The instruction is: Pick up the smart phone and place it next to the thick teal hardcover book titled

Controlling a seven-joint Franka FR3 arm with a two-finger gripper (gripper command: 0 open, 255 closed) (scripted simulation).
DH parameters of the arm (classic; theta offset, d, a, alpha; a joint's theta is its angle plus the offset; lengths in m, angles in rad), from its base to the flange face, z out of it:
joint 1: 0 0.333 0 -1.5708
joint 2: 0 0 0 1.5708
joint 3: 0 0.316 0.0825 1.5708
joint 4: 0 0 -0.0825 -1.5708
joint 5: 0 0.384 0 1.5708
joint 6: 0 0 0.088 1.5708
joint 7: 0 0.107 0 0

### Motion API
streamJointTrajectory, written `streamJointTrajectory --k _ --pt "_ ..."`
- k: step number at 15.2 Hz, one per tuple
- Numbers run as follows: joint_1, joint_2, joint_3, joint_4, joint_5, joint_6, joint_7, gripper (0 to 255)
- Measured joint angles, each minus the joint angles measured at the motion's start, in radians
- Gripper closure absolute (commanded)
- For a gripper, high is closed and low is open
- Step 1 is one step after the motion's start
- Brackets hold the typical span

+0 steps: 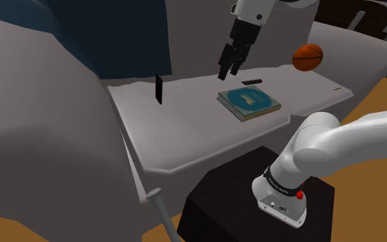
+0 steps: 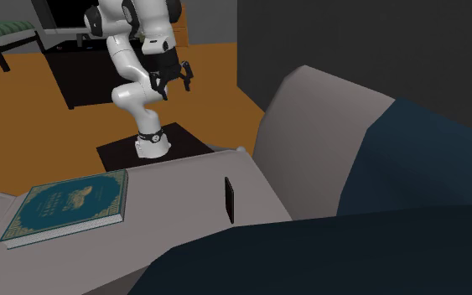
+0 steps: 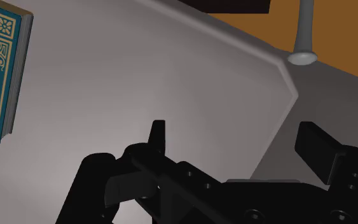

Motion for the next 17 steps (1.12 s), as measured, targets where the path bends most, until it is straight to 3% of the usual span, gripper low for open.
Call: streamJointTrajectory --k 3,10,17 --pt "0.005 0.042 -0.015 0.011 -0.013 0.028 -0.044 0" --pt "0.034 0.280 -0.097 0.100 -0.069 0.162 -0.294 0" --pt "0.069 0.561 -0.139 0.274 -0.076 0.263 -0.525 0"
